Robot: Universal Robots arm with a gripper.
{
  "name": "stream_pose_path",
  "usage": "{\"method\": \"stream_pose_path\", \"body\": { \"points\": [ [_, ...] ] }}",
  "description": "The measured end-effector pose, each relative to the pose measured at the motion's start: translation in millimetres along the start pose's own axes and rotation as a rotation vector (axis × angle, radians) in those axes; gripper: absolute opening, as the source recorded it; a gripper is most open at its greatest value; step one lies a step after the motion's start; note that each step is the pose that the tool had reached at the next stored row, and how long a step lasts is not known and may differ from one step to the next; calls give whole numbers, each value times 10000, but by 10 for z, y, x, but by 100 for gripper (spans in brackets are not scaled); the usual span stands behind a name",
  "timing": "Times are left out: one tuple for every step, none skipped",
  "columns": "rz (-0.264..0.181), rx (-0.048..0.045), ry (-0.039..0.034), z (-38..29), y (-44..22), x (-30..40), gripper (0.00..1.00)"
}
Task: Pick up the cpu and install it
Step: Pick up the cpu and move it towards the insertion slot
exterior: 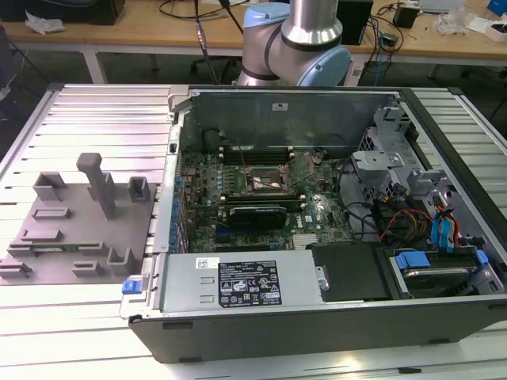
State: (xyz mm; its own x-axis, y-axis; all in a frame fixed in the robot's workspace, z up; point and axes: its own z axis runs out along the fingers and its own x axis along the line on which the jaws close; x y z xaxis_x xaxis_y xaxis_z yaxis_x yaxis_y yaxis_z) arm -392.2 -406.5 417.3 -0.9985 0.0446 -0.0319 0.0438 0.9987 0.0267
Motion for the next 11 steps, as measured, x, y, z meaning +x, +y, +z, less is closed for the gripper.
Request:
{"method": "stream_pose_path", "body": {
  "points": [
    [0,1,0,0,1,-15,55],
    [1,0,-1,1,1,-26,55],
    [1,0,0,1,2,-43,55],
    [0,0,0,2,3,-58,55],
    [0,0,-1,3,3,-75,55],
    [0,0,0,3,4,-91,55],
    [0,0,-1,4,5,-109,55],
    [0,0,-1,5,5,-125,55],
    [0,0,0,5,6,-141,55],
    [0,0,0,5,7,-155,55],
    [0,0,-1,6,8,-180,55]
  ]
}}
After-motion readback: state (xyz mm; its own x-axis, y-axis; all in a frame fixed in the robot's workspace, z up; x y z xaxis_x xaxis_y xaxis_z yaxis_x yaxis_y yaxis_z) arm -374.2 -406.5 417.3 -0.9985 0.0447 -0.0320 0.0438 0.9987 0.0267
